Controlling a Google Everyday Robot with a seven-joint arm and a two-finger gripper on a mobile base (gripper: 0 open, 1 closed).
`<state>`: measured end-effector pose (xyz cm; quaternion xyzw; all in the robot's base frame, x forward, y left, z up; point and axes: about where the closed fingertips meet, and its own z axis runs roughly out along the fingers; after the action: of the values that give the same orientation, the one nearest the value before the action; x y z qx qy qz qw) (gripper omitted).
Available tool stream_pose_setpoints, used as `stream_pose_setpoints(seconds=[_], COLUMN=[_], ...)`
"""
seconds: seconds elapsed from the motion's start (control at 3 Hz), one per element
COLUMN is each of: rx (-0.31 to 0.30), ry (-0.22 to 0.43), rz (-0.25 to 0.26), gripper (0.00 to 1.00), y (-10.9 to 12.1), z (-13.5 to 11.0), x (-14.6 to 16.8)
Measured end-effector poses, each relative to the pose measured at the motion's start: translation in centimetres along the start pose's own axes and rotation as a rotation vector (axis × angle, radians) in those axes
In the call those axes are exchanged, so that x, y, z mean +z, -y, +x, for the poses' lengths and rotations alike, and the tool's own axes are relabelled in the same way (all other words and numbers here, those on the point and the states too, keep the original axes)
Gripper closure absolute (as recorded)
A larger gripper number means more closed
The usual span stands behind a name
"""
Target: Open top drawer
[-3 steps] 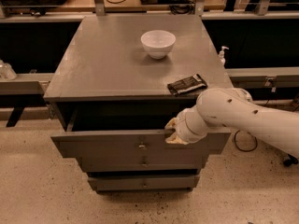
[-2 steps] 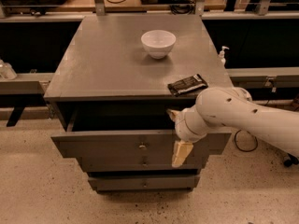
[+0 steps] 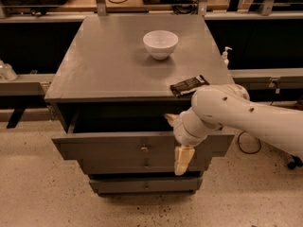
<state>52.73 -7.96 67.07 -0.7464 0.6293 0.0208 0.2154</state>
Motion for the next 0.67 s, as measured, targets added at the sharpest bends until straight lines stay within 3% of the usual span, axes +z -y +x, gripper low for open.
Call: stream_pose_setpoints(seconds=[0.33, 0.67], rx=[-0.057, -0.071], ry=[-0.042, -0.084], rz=[-0.136, -0.231], gripper=[0.17, 0.41], y=[-4.0, -7.0], z=[-1.1, -0.7], x=[-1.1, -2.1])
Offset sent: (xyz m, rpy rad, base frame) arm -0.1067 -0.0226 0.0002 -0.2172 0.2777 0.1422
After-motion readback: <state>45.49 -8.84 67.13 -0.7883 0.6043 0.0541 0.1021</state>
